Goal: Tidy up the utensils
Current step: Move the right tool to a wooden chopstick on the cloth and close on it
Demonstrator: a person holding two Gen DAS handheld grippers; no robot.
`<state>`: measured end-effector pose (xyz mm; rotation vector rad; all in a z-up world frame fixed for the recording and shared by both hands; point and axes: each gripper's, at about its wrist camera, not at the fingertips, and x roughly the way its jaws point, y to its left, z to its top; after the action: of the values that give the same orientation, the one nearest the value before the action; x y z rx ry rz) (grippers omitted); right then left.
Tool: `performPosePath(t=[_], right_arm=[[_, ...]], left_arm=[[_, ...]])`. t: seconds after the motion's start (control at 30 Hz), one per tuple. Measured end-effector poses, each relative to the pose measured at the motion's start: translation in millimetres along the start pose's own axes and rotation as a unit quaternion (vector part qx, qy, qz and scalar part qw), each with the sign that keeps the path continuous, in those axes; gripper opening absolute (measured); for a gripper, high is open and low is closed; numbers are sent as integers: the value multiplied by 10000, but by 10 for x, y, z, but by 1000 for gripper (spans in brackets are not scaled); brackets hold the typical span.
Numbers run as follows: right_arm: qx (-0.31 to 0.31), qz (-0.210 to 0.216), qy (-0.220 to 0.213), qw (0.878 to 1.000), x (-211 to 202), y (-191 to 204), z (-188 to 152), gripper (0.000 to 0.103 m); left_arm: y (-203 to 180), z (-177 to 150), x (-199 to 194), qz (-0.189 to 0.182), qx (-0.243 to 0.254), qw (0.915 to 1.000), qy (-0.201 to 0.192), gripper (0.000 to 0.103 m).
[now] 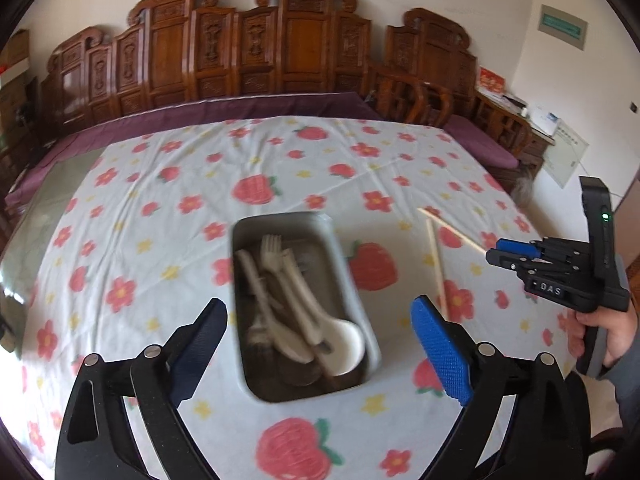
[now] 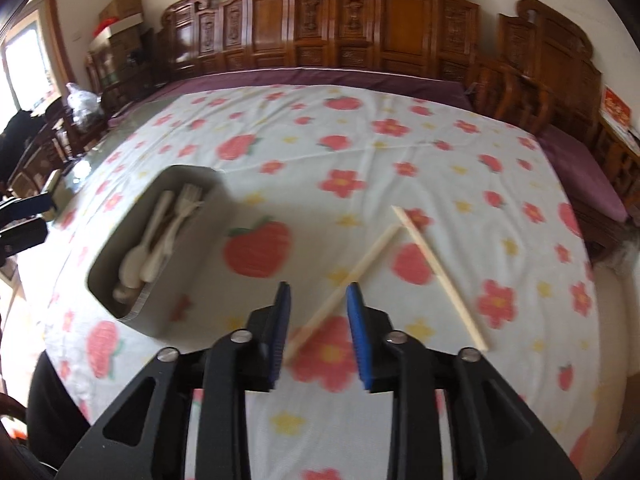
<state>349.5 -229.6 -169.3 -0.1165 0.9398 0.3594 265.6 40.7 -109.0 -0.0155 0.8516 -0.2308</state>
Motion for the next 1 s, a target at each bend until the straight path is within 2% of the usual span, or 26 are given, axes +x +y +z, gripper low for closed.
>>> performPosePath(t=[0.2,0.4,0.63,0.87,0.93,0.97,1.0], right_arm=[[65,-247,295,9992,157,-457,-70,32],[28,-252,563,9981,500,-741,21,32],[52,-259,929,9953,943,-921,109,32],[71,-261,1099,9936,1073,-1039,106,32],[-46,-295,1100,9935,1065,-1022,88,31],[-72,-289,1097,9935,1058,-1019,78,27],[-62,-278,1099,9935,1048,-1021,66,19]], left_arm=[[-340,82,157,-173,275,9995,25,92],[-596,96,331,-317,466,9982,182,92],[-817,65,454,-329,726,9962,351,92],[-977,50,587,-374,862,9944,491,92],[-1022,50,624,-398,888,9939,514,92],[-1044,51,643,-394,892,9939,508,92],[-1057,53,659,-392,887,9940,499,92]])
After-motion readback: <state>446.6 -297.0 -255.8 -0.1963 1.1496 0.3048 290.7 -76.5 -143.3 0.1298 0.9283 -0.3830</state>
